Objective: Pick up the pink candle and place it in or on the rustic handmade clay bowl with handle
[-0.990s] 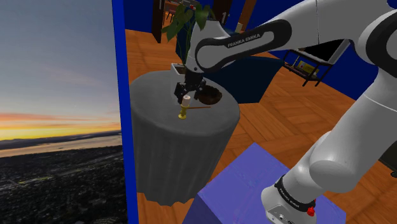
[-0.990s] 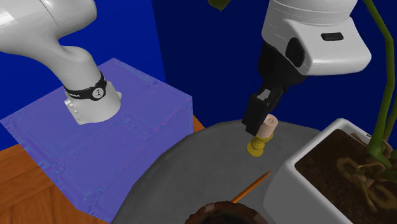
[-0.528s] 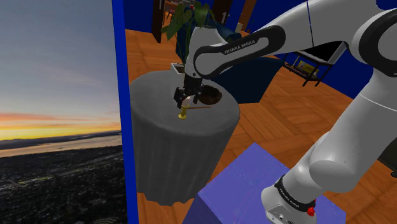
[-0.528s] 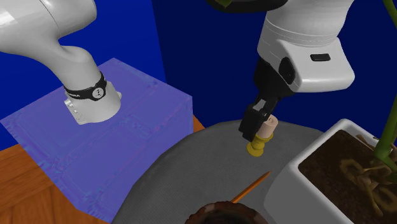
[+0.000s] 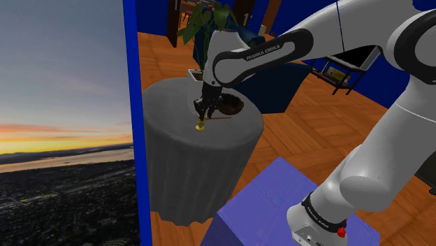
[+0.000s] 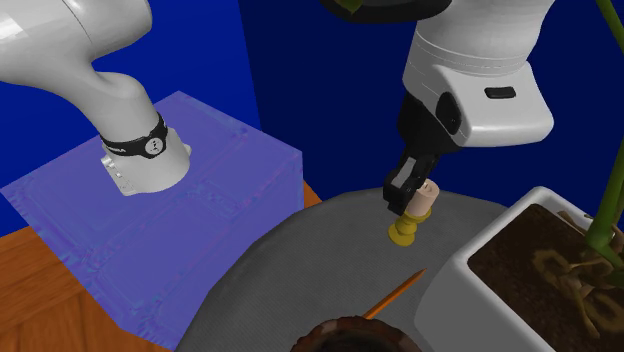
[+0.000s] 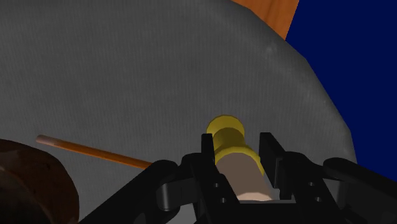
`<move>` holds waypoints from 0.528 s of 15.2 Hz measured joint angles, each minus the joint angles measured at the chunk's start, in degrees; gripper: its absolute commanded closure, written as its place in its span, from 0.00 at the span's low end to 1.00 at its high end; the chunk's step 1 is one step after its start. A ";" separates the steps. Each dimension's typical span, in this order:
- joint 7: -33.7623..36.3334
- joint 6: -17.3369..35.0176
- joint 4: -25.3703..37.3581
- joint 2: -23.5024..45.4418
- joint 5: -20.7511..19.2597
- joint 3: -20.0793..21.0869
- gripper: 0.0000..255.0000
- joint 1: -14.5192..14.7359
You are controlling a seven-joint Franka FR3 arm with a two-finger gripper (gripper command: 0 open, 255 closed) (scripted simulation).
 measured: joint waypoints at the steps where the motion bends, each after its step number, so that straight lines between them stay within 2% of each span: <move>1: -0.01 0.00 -0.02 -0.01 0.01 0.00 1.00 0.00; 8: -0.17 -1.87 0.78 -0.64 0.30 0.00 1.00 -0.08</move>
